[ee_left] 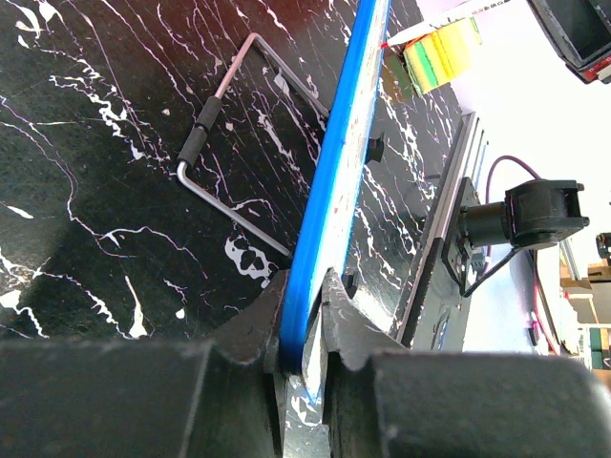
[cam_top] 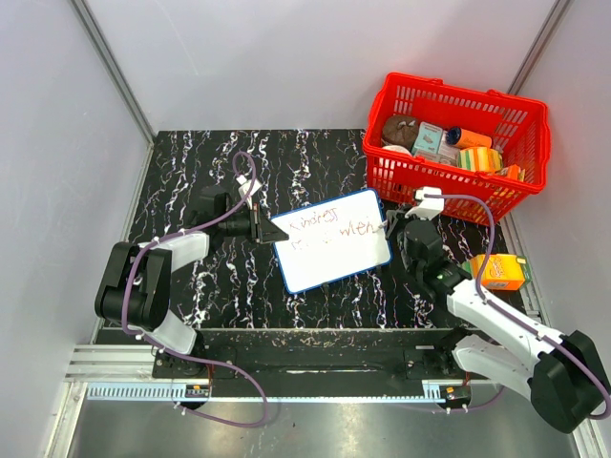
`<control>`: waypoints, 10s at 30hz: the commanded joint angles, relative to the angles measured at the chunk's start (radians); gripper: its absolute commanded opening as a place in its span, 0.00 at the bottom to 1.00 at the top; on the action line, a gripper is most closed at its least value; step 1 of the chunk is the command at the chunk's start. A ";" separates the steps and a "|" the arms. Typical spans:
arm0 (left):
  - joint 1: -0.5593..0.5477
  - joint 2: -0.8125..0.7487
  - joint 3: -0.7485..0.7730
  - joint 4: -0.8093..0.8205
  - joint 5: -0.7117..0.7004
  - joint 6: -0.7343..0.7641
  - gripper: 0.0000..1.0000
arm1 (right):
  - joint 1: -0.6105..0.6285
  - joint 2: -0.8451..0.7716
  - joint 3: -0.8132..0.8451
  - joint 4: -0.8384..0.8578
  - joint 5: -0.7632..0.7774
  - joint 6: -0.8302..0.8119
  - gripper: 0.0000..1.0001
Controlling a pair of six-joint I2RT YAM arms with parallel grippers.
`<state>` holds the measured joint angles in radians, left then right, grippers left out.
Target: Write a sentence on the whiteboard
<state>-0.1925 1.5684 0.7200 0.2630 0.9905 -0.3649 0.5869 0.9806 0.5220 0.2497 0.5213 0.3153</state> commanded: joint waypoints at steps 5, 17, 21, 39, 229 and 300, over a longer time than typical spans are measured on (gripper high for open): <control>0.005 0.036 -0.001 -0.015 -0.285 0.179 0.00 | -0.006 -0.057 0.022 -0.027 -0.020 0.010 0.00; 0.005 0.038 0.001 -0.013 -0.286 0.178 0.00 | 0.059 -0.117 0.095 -0.041 -0.103 -0.036 0.00; 0.005 0.038 0.001 -0.013 -0.286 0.179 0.00 | 0.204 -0.074 0.107 0.011 -0.005 -0.100 0.00; 0.005 0.038 0.001 -0.013 -0.285 0.178 0.00 | 0.611 0.291 0.185 0.284 0.180 -0.199 0.00; 0.005 0.039 0.004 -0.016 -0.282 0.179 0.00 | 0.501 0.228 0.104 0.180 0.108 -0.079 0.00; 0.005 0.041 0.004 -0.018 -0.283 0.181 0.00 | 0.427 0.164 0.081 0.102 0.166 -0.051 0.00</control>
<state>-0.1932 1.5684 0.7208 0.2626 0.9909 -0.3622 1.0328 1.1355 0.5549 0.3031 0.6464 0.2920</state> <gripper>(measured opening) 0.159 0.158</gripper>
